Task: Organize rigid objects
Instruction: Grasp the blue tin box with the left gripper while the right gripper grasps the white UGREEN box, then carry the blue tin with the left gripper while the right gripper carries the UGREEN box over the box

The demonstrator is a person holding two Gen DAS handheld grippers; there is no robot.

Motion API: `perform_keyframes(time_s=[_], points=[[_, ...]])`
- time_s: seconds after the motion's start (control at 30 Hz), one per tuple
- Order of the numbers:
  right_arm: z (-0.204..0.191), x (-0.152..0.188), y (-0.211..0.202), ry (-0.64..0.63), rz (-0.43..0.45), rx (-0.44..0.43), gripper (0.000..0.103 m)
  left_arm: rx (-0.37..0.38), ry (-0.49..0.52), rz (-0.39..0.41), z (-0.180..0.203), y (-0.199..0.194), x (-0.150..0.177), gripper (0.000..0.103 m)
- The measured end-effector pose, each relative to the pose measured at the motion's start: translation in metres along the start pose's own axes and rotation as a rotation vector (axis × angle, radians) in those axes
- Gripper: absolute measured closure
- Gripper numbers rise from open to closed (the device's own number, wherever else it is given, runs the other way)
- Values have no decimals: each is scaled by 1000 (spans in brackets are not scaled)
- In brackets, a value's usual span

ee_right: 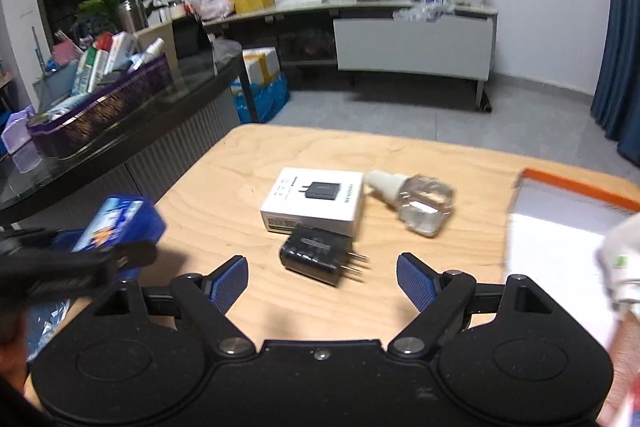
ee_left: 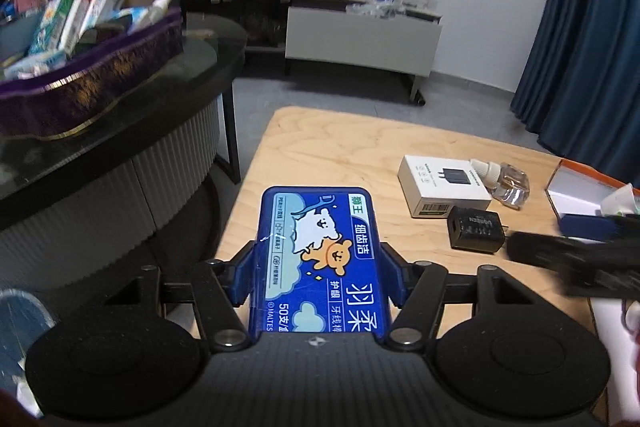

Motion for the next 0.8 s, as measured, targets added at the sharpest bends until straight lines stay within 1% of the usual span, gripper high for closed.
perform_keyframes(time_s=[0.1,0.2,0.37,0.43,0.47,0.5,0.57,0.6,0.63,0.67,0.8], points=[[-10,-4,19,-50,-2,36,7,18,-17,9,-1,5,-3,40],[-18,-15,35,-61,-2,24,7,26,-41,20,-5,2,-2,40],[-25,-35,67,-41,-27,76,5,28,-41,32,-6,1,-2,40],[-25,-40,81,-19,-46,95,2,28,-45,38,-7,1,-2,40],[-25,-43,86,-24,-40,110,1,30,-50,39,-8,2,-2,40],[-26,-44,93,-30,-59,128,1,31,-57,38,-9,3,-3,40],[-25,-43,108,-33,-126,150,1,32,-76,35,-12,4,-4,40],[-24,-42,113,-22,-131,145,2,33,-85,35,-13,4,-4,40],[-22,-42,112,0,-110,128,7,34,-90,38,-13,3,-3,40],[-20,-43,111,9,-91,129,11,32,-92,42,-13,3,-4,40],[-21,-45,90,-1,-28,112,11,24,-90,59,-10,-1,-3,40]])
Point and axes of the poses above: each gripper's, at about its wrist camera, not at the fingertips, and y roughly the way its jaws point, z to its right, x to its underside, the point moved 4 cm from there along y, roughly the way its jaws point, and after that the axes turned 2 degrees about y, right-handed, at the moved point
